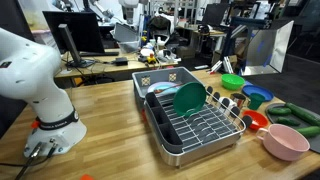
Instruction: Pour the things in the white mug into the pink bowl
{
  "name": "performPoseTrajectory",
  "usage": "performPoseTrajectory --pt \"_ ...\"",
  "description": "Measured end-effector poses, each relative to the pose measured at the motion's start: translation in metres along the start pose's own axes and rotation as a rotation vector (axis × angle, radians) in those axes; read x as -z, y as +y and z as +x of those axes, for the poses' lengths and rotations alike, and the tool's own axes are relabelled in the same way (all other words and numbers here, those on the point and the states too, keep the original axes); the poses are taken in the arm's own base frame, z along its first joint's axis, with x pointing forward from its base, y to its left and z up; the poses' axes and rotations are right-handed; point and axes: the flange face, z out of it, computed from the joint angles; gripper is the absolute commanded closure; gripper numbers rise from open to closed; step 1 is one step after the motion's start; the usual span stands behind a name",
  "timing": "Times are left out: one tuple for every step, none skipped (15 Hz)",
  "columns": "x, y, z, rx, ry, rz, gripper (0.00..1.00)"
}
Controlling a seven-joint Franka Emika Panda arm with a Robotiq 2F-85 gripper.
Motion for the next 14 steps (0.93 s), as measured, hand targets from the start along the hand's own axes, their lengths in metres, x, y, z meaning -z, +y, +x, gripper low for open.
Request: performPoseTrajectory --pt "0.0 0.0 0.0 0.0 0.0 0.0 0.0" --pt "0.0 0.0 0.0 0.0 0.0 0.0 0.0" --pt "0.0 0.0 0.0 -0.004 -0.001 0.001 0.0" --pt "-0.002 0.002 0.001 -0.014 -0.007 0.004 0.0" --pt "-0.005 0.003 0.003 -0.032 -0.018 0.008 0.0" --pt "-0.01 0.006 0.006 -0.057 -0.033 0.011 0.0" --pt "-0.017 0.009 0.009 -0.085 -0.054 0.015 0.0" --pt "-0.025 0.012 0.013 -0.119 -0.08 0.022 0.0" --pt "-0.034 0.016 0.017 -0.153 -0.109 0.028 0.0" --pt "-0.044 0.019 0.02 -0.187 -0.142 0.039 0.0" --pt "-0.054 0.022 0.024 -0.212 -0.177 0.058 0.0" --pt "-0.062 0.023 0.027 -0.228 -0.202 0.072 0.0" --pt "-0.066 0.023 0.029 -0.236 -0.215 0.08 0.0" --pt "-0.067 0.023 0.03 -0.238 -0.218 0.083 0.0"
